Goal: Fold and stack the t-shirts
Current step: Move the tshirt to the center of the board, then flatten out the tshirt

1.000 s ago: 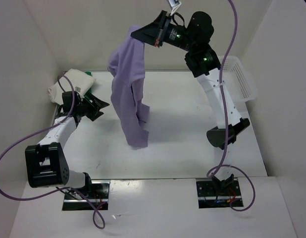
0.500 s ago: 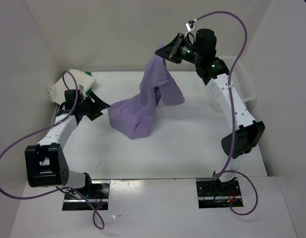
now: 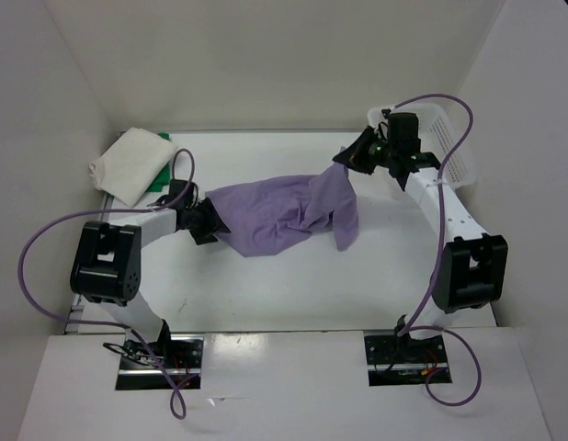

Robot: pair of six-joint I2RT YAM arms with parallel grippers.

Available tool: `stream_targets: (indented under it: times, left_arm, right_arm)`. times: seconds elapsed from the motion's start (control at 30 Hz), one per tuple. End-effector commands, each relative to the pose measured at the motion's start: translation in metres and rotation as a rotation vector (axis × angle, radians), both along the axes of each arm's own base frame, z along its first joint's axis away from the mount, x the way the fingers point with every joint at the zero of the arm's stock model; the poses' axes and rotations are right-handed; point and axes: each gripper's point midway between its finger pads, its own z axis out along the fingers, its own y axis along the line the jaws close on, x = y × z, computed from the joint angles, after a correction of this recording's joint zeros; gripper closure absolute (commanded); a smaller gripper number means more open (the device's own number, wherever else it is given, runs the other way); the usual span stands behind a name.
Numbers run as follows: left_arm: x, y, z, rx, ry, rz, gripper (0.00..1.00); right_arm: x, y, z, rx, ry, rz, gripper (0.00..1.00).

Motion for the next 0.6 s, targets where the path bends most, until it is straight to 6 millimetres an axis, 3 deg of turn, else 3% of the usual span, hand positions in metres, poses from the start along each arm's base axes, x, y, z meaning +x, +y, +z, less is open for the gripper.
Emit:
stream_targets:
  times: [0.0,0.13,0.17,0.2,0.27,0.33,0.4,0.43,0.57]
  left_arm:
    - [0.027,0.004,0.002,0.044,-0.054,0.027,0.42]
    - [0.034,0.007,-0.009,0.066,-0.018,0.037,0.68]
    - [0.038,0.007,-0.001,0.058,-0.035,0.048,0.8]
    - [0.04,0.006,0.005,0.049,-0.048,0.06,0.84]
    - [0.047,0.003,0.036,0.024,-0.116,0.061,0.89]
    - [0.054,-0.001,0.082,0.0,-0.196,0.052,0.92]
    - [0.056,-0.002,0.117,-0.002,-0.262,0.03,0.93]
    - [0.054,-0.001,0.152,0.002,-0.325,0.019,0.97]
    - [0.04,0.021,0.214,0.012,-0.434,0.041,1.0]
  right_arm:
    - [-0.007,0.006,0.055,0.018,-0.178,0.041,0.99]
    - [-0.008,0.004,0.055,0.01,-0.18,0.025,0.99]
    - [-0.01,0.003,0.059,0.011,-0.189,0.025,0.99]
    - [-0.011,0.005,0.059,0.015,-0.189,0.033,0.99]
    - [-0.011,0.004,0.061,0.005,-0.193,0.038,0.98]
    - [-0.014,0.003,0.062,-0.019,-0.193,0.051,0.98]
    - [-0.022,0.001,0.079,-0.038,-0.219,0.062,0.98]
    - [-0.026,0.001,0.086,-0.056,-0.24,0.082,0.98]
    - [-0.056,0.001,0.123,-0.079,-0.324,0.141,0.98]
